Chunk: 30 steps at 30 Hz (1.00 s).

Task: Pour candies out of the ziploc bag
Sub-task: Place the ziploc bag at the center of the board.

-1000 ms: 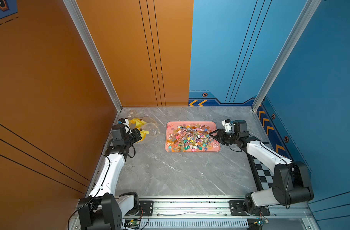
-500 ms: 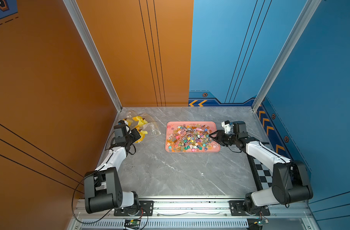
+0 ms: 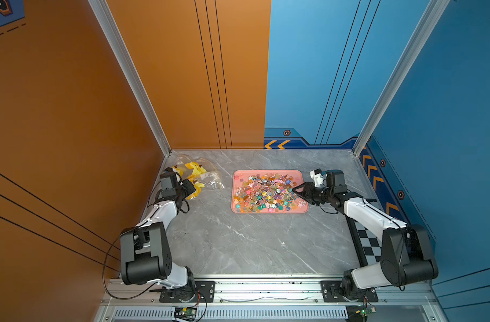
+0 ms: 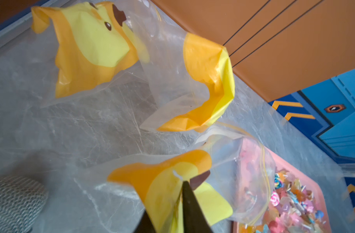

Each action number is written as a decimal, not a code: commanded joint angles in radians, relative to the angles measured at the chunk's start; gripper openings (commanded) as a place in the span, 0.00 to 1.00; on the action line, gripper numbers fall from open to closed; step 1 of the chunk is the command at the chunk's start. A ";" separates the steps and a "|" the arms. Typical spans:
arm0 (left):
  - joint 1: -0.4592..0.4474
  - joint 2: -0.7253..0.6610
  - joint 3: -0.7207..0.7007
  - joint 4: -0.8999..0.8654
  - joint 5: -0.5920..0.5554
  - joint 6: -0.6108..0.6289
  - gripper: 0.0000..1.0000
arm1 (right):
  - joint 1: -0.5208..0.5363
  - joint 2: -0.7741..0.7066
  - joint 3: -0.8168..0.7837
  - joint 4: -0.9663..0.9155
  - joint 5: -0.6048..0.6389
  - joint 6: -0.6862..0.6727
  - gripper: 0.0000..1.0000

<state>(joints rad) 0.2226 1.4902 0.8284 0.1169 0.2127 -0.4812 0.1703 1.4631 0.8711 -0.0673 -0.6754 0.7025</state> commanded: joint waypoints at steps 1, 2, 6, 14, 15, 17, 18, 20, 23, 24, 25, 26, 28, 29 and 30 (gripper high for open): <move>0.008 0.022 0.032 0.012 -0.032 0.026 0.43 | 0.004 -0.018 -0.006 0.009 0.017 -0.021 0.49; 0.008 0.024 0.033 0.013 -0.034 0.028 0.50 | 0.004 -0.021 -0.006 0.008 0.018 -0.021 0.49; 0.012 0.017 0.034 0.004 -0.064 0.032 0.71 | 0.001 -0.042 -0.007 -0.004 0.023 -0.028 0.50; 0.006 -0.107 0.079 -0.110 -0.154 0.044 0.98 | -0.009 -0.085 -0.003 -0.029 0.028 -0.038 0.53; 0.002 -0.125 0.092 -0.131 -0.156 0.050 0.98 | -0.010 -0.091 -0.004 -0.031 0.031 -0.037 0.53; -0.012 -0.164 0.103 -0.159 -0.164 0.063 0.98 | -0.009 -0.103 -0.002 -0.036 0.041 -0.041 0.53; -0.026 -0.191 0.102 -0.167 -0.172 0.074 0.98 | -0.009 -0.111 -0.001 -0.040 0.049 -0.045 0.53; -0.059 -0.247 0.088 -0.172 -0.208 0.103 0.98 | -0.010 -0.132 -0.003 -0.059 0.079 -0.063 0.54; -0.116 -0.333 0.051 -0.172 -0.262 0.146 0.98 | -0.011 -0.171 -0.004 -0.100 0.151 -0.100 0.55; -0.141 -0.361 0.039 -0.172 -0.288 0.165 0.98 | -0.010 -0.187 -0.006 -0.113 0.172 -0.116 0.55; -0.164 -0.383 0.028 -0.172 -0.312 0.180 0.98 | -0.009 -0.199 -0.006 -0.124 0.188 -0.125 0.56; -0.189 -0.408 0.019 -0.173 -0.337 0.196 0.98 | -0.010 -0.215 -0.009 -0.135 0.207 -0.136 0.56; -0.235 -0.446 0.005 -0.177 -0.374 0.222 0.98 | -0.009 -0.247 -0.010 -0.152 0.251 -0.156 0.57; -0.258 -0.462 0.001 -0.181 -0.395 0.234 0.98 | -0.008 -0.264 -0.014 -0.164 0.282 -0.167 0.58; -0.283 -0.478 -0.005 -0.185 -0.412 0.244 0.98 | -0.009 -0.285 -0.016 -0.177 0.319 -0.176 0.58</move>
<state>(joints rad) -0.0200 1.0443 0.8497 -0.0326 -0.0994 -0.3042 0.1638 1.2308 0.8700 -0.1764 -0.4786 0.5888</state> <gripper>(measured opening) 0.984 0.577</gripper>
